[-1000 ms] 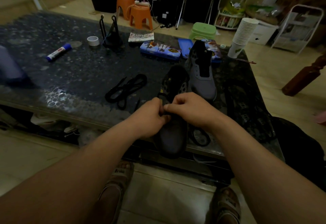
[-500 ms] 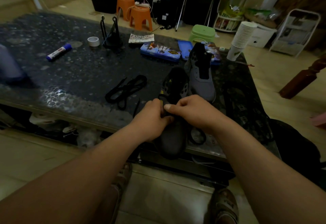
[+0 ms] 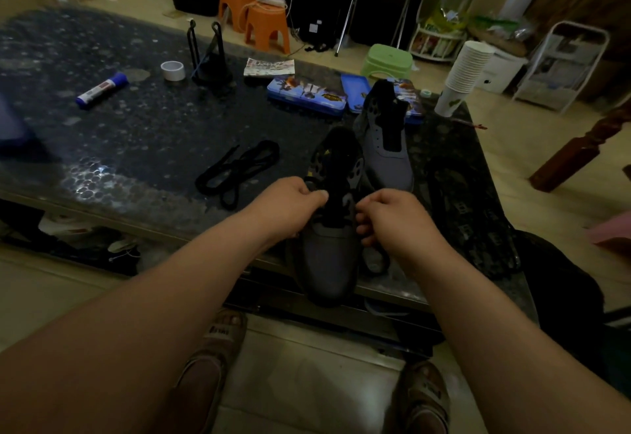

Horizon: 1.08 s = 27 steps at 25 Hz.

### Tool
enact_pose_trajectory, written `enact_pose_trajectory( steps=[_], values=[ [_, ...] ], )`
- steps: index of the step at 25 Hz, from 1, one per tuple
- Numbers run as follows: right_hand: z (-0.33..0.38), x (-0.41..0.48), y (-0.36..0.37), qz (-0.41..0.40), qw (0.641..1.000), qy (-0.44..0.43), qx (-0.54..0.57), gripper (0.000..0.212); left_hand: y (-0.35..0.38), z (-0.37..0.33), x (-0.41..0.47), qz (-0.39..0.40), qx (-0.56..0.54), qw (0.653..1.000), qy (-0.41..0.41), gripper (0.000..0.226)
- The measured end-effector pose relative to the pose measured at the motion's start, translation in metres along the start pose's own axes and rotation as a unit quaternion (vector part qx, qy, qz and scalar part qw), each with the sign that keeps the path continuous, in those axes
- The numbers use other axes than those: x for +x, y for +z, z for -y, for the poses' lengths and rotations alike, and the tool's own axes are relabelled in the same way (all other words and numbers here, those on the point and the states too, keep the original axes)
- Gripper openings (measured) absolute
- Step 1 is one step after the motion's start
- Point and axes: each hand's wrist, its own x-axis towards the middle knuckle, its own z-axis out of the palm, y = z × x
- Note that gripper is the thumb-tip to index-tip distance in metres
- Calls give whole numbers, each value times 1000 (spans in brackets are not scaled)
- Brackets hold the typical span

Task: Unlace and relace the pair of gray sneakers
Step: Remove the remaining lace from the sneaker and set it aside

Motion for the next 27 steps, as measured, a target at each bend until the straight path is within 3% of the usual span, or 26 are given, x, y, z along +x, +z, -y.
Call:
enact_pose_trajectory(
  steps=[4,8,13,18,21,24,27],
  values=[
    [3,6,0,51,994,47,82,27,-1,-1,9,26,-75,996,-47,26],
    [8,12,3,40,995,-12,-89,44,-4,0,12,39,-44,998,-29,23],
    [16,16,-5,100,992,63,-50,27,-13,3,14,95,-57,994,-19,22],
    [14,24,1,54,985,-19,-162,39,-27,-6,-2,140,-104,984,-37,24],
    [18,23,2,62,982,-28,-178,35,-43,-9,-14,195,-153,968,-40,23],
    [19,20,7,48,977,-60,-201,37,-34,-9,-16,145,-119,981,-39,19],
    [9,20,3,51,994,-42,-89,35,-10,-6,-8,38,13,999,6,21]
  ],
)
